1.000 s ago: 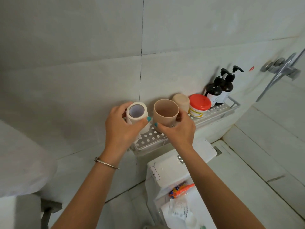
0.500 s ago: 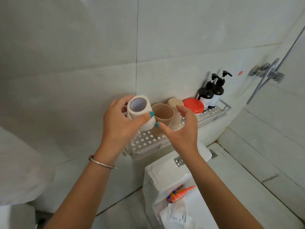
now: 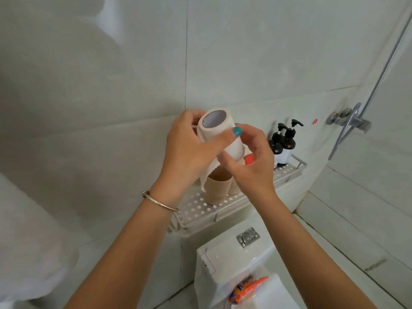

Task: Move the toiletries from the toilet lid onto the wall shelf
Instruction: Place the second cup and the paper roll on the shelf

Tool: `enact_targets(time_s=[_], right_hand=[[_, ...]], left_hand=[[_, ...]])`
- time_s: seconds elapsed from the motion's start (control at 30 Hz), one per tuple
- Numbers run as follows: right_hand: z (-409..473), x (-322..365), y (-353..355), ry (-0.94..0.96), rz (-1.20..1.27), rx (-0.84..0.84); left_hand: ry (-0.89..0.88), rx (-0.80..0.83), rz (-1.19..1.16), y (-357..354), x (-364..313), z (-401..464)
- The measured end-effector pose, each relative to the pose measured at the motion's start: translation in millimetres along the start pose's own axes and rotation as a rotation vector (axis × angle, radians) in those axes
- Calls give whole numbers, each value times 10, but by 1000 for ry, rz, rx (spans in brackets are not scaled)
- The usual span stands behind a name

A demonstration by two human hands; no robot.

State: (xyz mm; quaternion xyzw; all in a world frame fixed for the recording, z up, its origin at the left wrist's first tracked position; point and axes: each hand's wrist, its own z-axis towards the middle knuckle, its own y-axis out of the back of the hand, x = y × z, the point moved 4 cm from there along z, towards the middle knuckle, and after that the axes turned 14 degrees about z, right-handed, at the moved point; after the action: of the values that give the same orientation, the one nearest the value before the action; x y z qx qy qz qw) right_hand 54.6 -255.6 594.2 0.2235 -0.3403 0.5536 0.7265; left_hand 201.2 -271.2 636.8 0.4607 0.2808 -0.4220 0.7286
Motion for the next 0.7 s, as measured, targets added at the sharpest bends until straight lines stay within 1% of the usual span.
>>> enact_targets(time_s=[0.03, 0.13, 0.17, 0.2, 0.3, 0.4, 0.47, 0.53, 0.7], right_hand=[[21, 17, 26, 17, 11, 9], [85, 54, 75, 70, 25, 74], [102, 65, 83, 86, 44, 93], [113, 79, 86, 98, 69, 106], [151, 121, 107, 114, 137, 132], [207, 174, 135, 105, 213, 154], [243, 193, 154, 56, 321, 162], [271, 214, 168, 1, 404, 164], [335, 289, 158, -86, 428, 266]], left_hand=[[-75, 43, 43, 19, -45, 17], [-389, 175, 161, 99, -198, 89], [-455, 217, 165, 120, -224, 116], [-477, 260, 154, 134, -230, 146], [-379, 359, 76, 155, -180, 217], [-354, 329, 1, 167, -172, 208], [-351, 301, -111, 159, -193, 163], [-333, 306, -200, 137, -178, 136], [-308, 357, -266, 123, -139, 145]])
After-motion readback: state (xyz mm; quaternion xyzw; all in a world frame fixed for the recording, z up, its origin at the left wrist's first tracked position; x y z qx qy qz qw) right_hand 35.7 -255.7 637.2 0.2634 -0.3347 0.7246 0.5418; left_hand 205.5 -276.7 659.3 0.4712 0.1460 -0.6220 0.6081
